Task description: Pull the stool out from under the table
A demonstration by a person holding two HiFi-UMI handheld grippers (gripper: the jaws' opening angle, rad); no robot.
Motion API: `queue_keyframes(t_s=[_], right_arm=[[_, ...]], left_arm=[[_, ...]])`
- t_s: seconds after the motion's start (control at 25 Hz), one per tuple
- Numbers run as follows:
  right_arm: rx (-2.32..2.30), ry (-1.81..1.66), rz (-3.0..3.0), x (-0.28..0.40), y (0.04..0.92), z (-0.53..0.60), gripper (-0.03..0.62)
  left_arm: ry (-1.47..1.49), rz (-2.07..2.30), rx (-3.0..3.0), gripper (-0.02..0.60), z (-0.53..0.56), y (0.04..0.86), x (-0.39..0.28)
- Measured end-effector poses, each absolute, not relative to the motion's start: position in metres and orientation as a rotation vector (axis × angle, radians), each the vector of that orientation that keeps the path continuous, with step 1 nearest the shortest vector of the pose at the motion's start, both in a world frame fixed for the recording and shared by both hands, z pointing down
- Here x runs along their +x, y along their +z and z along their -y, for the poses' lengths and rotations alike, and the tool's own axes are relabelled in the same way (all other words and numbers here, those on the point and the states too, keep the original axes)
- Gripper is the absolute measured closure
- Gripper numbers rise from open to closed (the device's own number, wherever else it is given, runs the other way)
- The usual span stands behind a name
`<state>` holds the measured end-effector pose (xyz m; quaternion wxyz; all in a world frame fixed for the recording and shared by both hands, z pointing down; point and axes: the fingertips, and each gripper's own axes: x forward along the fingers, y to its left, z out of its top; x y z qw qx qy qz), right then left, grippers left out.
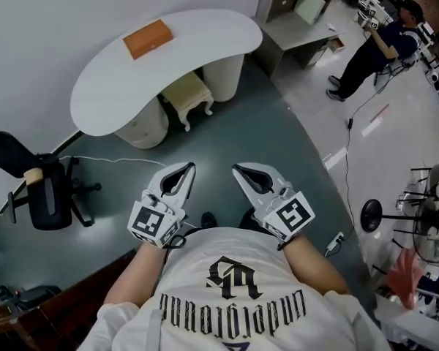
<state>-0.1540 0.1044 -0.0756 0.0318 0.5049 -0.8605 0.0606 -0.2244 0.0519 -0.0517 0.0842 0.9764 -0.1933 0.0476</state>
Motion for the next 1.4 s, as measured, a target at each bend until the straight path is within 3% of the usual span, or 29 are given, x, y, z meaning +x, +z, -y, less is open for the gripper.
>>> queue_keyframes(t_s=[0.84,1.4], right_arm=[[1.041,0.182,2.876,0.059,-0.053,-0.01,0.592],[0.975,0.259,2.787,0.083,0.011,0.061,0.592]], left_arm=[[0.197,1.101,2.752,0.574,0.019,-0.037,-0.036],[0.157,1.143,2.716,0.574,0.088,0.008,-0.025]])
